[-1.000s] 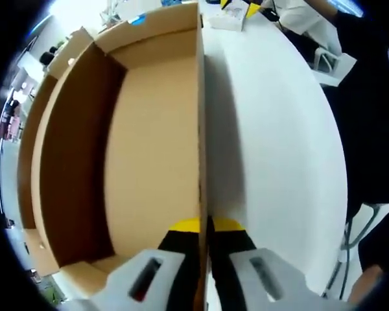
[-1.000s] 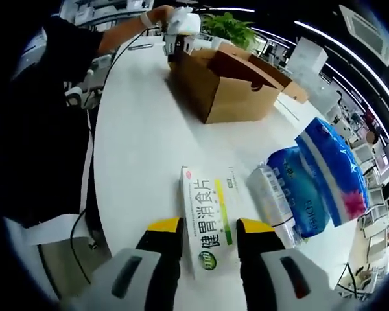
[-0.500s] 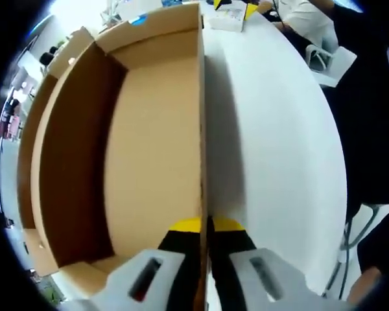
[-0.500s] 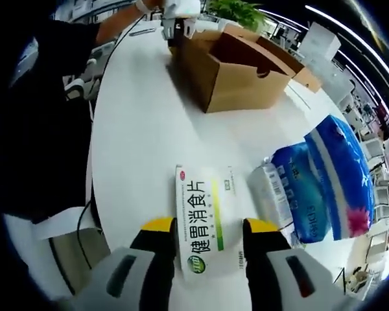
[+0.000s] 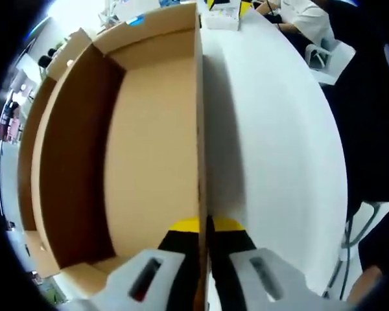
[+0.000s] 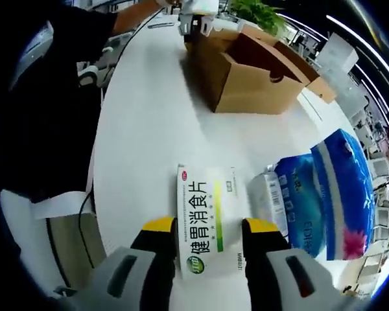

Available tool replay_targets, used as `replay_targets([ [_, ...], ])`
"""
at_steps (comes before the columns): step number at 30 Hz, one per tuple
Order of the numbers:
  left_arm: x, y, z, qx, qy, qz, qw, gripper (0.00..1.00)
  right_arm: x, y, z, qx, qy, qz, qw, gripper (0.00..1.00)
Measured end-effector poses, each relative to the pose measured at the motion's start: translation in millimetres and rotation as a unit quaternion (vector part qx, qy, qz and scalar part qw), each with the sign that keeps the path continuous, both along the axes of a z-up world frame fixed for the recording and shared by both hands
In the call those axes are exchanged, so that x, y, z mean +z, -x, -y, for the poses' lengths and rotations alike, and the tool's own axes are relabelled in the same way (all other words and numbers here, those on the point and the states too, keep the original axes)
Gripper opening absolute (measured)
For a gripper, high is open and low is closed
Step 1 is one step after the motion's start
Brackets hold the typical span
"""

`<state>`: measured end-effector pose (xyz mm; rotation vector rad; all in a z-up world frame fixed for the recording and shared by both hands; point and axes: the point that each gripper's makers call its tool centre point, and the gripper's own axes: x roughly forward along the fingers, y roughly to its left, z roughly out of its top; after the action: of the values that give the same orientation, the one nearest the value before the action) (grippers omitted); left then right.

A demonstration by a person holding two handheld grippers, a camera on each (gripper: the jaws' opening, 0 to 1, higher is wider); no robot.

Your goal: Operate the shoe box by opening the lid, removing the specified soft item, and placing it in the target area until the item is outside and the box remains undamaged.

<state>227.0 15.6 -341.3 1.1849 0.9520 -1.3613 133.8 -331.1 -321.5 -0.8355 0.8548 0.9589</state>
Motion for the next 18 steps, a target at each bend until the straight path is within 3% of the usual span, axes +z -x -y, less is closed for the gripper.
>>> replay_targets([
  [8,0.4,-0.4,0,0.006,0.007,0.001,1.0000,0.02,0.3,-5,4,0.035,-0.001,-0.008,0.9994,0.41],
  [18,0.7,-1.3,0,0.006,0.007,0.000,1.0000,0.02,0.3,-7,13,0.043,-0.002,-0.008,0.9990,0.41],
])
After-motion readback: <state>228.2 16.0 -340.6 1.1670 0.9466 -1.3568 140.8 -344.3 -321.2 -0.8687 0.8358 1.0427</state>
